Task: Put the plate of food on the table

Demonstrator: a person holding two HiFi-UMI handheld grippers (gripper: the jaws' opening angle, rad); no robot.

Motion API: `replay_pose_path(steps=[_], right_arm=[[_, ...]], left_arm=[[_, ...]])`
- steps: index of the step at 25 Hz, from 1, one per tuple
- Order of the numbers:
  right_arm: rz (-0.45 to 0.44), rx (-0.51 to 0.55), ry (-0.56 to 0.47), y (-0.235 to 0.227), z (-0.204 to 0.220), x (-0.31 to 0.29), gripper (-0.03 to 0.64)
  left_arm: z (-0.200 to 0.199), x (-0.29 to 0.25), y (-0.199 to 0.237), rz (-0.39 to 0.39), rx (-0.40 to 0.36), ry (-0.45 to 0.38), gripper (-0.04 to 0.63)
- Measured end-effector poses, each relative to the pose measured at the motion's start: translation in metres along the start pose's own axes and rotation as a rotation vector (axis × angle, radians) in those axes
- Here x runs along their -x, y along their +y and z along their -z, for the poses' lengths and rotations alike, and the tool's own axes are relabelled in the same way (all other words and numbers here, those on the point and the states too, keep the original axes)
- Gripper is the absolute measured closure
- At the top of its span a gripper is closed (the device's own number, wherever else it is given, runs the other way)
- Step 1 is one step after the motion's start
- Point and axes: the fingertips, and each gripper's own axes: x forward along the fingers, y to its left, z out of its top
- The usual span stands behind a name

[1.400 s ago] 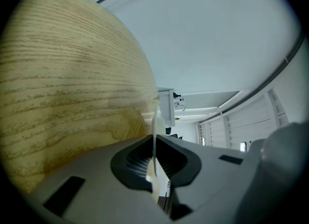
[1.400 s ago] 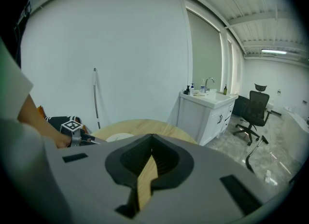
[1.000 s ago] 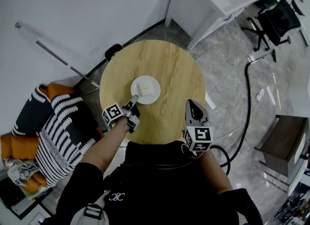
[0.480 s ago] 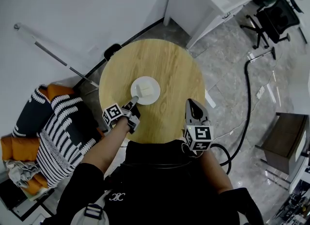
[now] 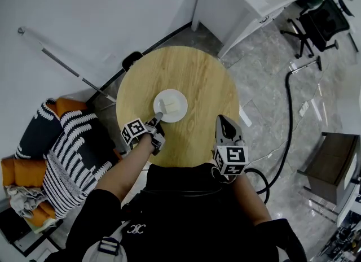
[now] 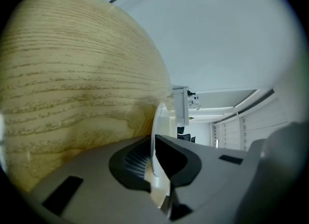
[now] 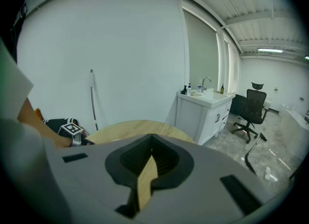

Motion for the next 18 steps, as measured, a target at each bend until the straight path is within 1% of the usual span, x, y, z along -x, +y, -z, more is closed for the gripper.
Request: replay_pose_path(steps=[9, 10, 14, 16, 18], right_arm=[[-0.006, 0.001, 0.0, 0.002, 0.0, 0.001, 0.609], [-0.006, 0.001, -0.001, 0.002, 0.0, 0.001, 0.609], [-0.004, -0.002, -0.005, -0.001, -0.002, 0.001, 0.609], [-0.003, -0.004, -0.009, -0.002, -0.002, 0.001, 0.609], [-0.007, -0.008, -0.014, -0.001, -0.003, 0.001, 0.609]], left_arm=[[0.002, -0.002, 0.003, -0.127, -0.065, -0.009, 0.571], [0.001, -0.002, 0.001, -0.135, -0.077, -0.012, 0.56], [-0.002, -0.006, -0.007, -0.177, -0.12, -0.022, 0.473], [-0.003, -0.006, -0.008, -0.22, -0.13, -0.028, 0.449], [-0.005, -0.003, -0.006, -0.283, -0.135, -0.054, 0.447]])
